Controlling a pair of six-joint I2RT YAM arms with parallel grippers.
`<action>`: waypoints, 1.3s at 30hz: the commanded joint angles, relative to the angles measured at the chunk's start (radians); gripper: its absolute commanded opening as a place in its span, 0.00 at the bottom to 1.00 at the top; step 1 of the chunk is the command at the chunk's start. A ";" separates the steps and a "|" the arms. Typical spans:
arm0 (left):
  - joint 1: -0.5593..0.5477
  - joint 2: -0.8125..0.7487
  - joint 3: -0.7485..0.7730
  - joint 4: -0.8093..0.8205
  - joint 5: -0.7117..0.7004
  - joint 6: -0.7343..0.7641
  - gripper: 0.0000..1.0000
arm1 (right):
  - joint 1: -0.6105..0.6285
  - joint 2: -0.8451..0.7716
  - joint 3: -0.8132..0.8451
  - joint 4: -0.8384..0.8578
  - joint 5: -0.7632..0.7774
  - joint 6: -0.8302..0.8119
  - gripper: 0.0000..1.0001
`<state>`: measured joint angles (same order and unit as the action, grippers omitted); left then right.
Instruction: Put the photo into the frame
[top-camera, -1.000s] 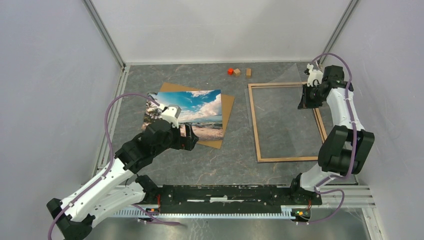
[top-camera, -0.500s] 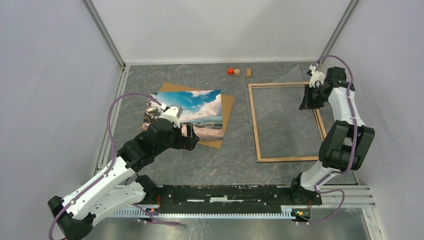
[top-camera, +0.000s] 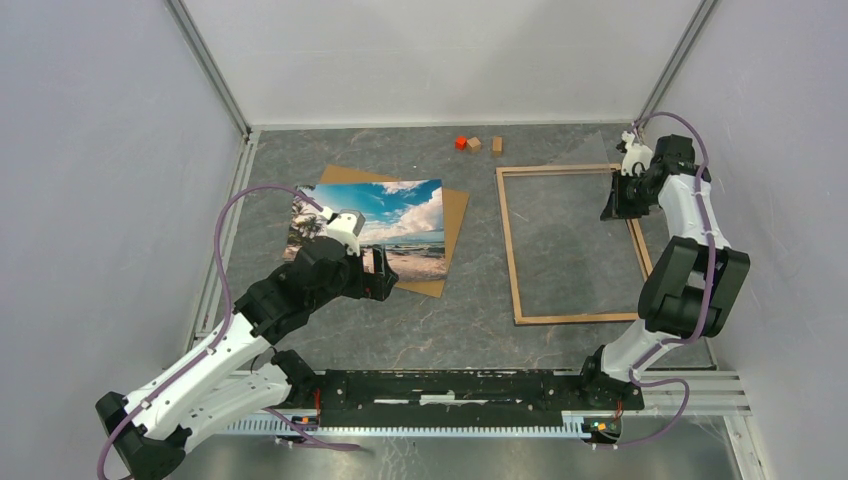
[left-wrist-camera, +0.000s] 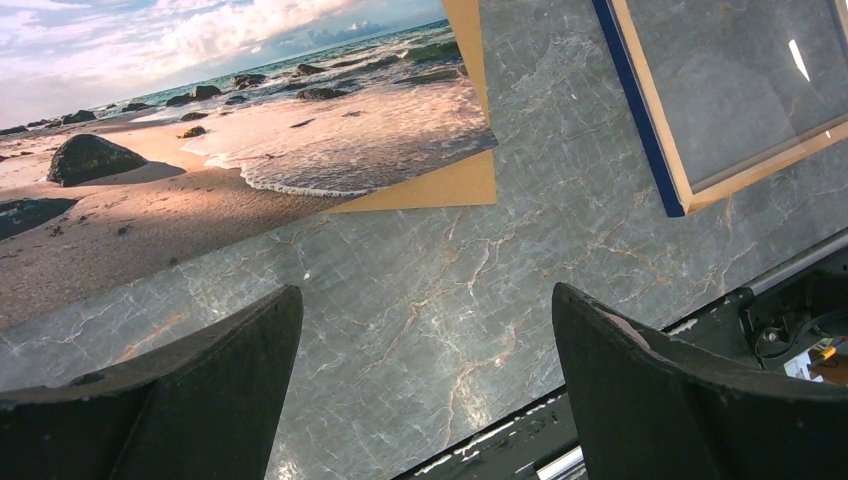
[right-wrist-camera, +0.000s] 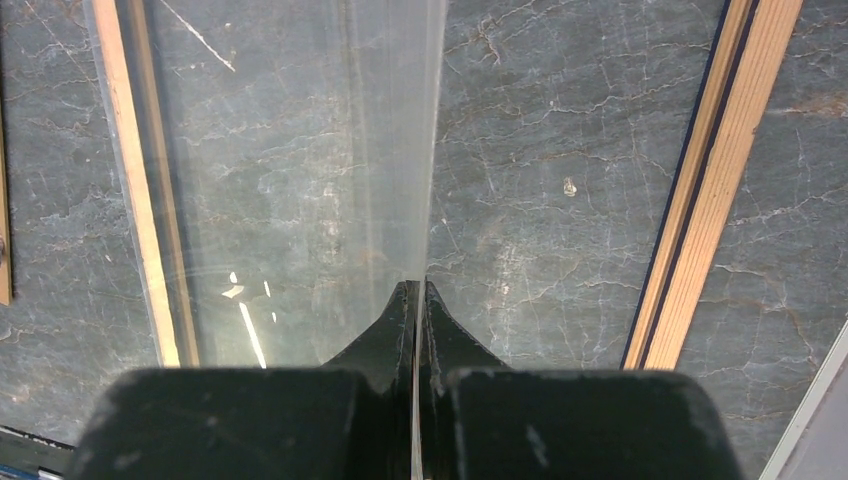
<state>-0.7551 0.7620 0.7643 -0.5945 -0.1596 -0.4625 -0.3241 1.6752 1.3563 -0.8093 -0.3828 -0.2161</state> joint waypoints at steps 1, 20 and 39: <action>-0.004 -0.008 0.022 0.030 -0.025 -0.001 1.00 | -0.009 0.010 0.022 0.037 0.030 -0.034 0.00; -0.004 0.000 0.026 0.032 -0.028 0.007 1.00 | -0.021 0.052 0.066 0.037 0.032 -0.024 0.00; -0.004 0.009 0.024 0.042 -0.023 0.002 1.00 | -0.035 0.054 0.056 0.065 0.027 -0.002 0.00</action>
<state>-0.7551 0.7734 0.7643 -0.5926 -0.1665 -0.4629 -0.3489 1.7332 1.3731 -0.8013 -0.3817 -0.2138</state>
